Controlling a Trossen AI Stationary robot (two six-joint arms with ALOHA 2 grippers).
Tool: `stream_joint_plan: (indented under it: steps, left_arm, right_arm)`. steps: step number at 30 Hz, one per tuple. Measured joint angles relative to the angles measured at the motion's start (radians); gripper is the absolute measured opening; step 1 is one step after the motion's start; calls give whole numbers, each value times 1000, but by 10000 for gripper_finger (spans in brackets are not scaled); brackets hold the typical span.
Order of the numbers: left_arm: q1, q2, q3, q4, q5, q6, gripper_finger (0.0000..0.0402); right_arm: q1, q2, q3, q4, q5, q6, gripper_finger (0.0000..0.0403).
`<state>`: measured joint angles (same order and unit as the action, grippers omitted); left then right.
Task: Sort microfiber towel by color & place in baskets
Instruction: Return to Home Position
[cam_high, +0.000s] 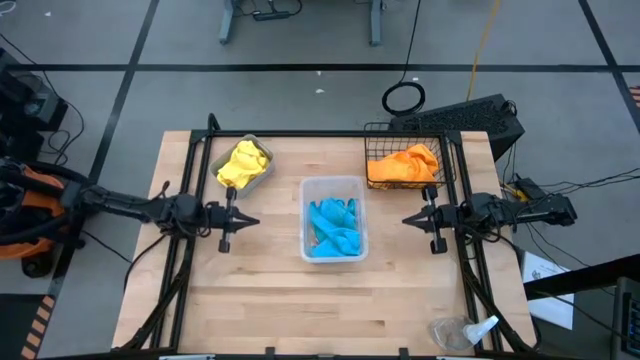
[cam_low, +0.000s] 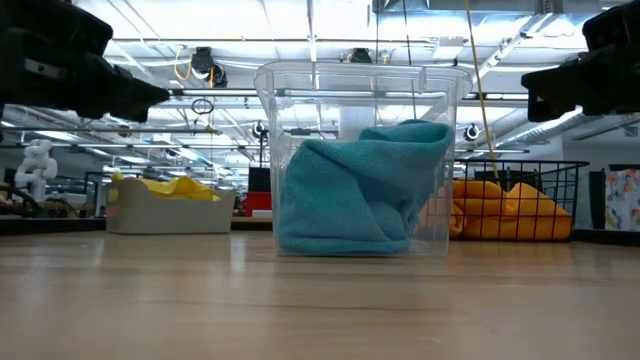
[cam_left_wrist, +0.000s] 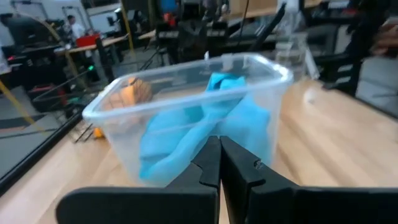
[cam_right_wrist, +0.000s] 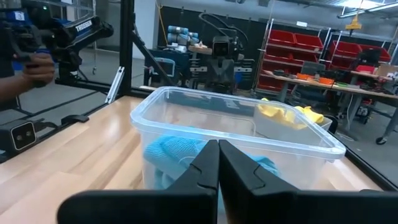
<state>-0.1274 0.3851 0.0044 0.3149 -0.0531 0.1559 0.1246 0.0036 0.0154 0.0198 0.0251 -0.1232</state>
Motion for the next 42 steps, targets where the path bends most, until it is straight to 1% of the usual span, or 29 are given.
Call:
stream_joint_plan:
  steps: [3, 5, 10, 12, 18, 32, 42]
  left_arm:
    - [52, -29, 0, -6, 76, -19, 6]
    - [79, -49, 0, -19, 100, -30, 6]
    - [100, -91, 0, -93, 104, -95, 3]
    - [97, -106, 0, -129, 104, -101, 3]
    - [94, -162, 0, -161, 104, -118, 3]
    - [94, -384, 0, -295, 105, -116, 2]
    - [94, -384, 0, -290, 92, -95, 2]
  right_arm:
    - [0, 0, 0, 2, 0, 10, 0]
    - [0, 0, 0, 3, 2, 9, 0]
    - [0, 0, -1, 4, 3, 9, 0]
    - [0, 0, -1, 4, 3, 8, 0]
    - [0, 0, -1, 4, 3, 8, 0]
    - [0, 0, -1, 5, 3, 7, 0]
    - [0, -1, -1, 6, 4, 7, 0]
